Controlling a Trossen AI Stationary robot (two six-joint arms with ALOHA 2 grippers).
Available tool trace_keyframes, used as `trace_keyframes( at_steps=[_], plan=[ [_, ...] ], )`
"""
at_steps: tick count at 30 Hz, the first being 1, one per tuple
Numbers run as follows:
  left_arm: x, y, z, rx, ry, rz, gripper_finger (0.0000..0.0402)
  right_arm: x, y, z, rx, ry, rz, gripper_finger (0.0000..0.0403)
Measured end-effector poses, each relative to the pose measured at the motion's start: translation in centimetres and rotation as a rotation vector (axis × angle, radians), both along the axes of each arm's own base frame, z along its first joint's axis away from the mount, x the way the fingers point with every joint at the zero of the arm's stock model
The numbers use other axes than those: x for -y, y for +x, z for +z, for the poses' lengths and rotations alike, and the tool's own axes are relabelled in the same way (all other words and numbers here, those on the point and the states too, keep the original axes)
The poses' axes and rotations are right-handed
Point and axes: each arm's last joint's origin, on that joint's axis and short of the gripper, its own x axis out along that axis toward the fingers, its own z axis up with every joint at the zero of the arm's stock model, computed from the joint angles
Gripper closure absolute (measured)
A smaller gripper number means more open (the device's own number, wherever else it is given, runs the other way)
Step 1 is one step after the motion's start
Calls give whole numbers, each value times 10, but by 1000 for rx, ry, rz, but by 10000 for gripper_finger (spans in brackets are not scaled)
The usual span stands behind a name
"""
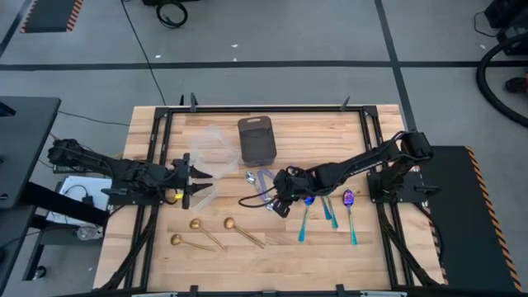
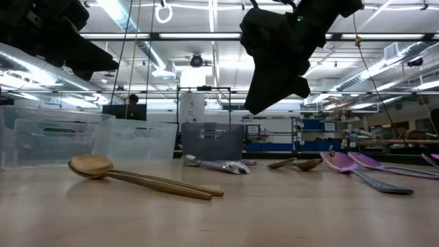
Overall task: Sort silverware by color (type)
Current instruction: Put the purple spoon into the black transparent bin
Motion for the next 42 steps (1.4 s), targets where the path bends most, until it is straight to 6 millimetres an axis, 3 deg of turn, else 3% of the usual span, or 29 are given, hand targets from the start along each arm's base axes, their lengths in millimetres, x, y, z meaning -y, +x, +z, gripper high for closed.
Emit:
trace_keyframes(
  at_steps=[15, 25, 35, 42],
  plan=[
    [0, 0, 1, 12, -5, 1, 269, 5, 2, -3, -17, -258, 48, 283],
    [0, 0, 1, 10, -5, 1, 269, 16, 18, -38, -68, -238, 54, 250],
    [0, 1, 0, 6, -9, 2, 269, 35, 25, -42, -50, -191, 40, 225],
    [1, 3, -2, -9, -1, 6, 269, 37, 25, -42, -54, -224, 38, 225]
  ],
)
